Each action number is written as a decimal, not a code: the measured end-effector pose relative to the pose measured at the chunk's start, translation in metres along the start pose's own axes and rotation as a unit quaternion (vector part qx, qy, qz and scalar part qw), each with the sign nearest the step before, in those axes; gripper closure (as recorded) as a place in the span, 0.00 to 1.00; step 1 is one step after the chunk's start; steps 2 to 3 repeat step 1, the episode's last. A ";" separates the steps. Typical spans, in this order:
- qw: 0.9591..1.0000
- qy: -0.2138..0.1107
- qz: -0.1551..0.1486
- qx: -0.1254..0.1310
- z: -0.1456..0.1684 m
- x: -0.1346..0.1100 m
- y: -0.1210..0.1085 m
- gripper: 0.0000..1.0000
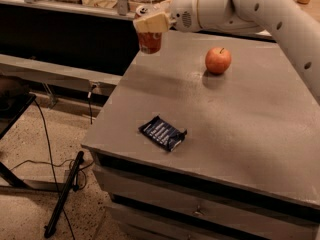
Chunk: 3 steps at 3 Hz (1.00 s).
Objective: Pick coke can
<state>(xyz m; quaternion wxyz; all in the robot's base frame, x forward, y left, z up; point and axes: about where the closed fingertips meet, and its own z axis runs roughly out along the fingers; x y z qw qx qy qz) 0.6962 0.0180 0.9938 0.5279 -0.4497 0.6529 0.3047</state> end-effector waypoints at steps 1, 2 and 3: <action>1.000 -0.003 0.000 0.001 -0.001 -0.003 0.000 1.00; 1.000 -0.003 0.000 0.001 -0.001 -0.003 0.000 1.00; 1.000 -0.003 0.000 0.001 -0.001 -0.003 0.000 1.00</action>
Offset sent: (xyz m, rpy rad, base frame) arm 0.0000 0.0000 0.0000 0.0000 0.0000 0.0000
